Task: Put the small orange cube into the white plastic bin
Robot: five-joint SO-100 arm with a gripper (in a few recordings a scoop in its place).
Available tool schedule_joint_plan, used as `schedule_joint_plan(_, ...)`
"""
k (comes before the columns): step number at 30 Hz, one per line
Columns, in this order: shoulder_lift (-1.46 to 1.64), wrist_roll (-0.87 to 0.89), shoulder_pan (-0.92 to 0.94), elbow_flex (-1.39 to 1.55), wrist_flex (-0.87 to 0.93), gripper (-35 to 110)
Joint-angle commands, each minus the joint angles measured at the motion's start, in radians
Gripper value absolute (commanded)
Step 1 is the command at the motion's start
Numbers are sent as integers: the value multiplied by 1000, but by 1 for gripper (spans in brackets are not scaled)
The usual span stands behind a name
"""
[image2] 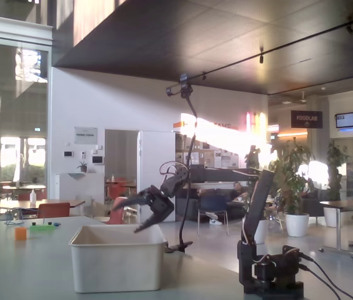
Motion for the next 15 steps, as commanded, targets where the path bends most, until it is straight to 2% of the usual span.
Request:
schedule_joint_plan(1,127,9,-48,-40,158,48)
schedule_joint_plan(7,416,25,-239,-37,417,48)
schedule_joint_plan(15,690,164,-448,-31,588,48)
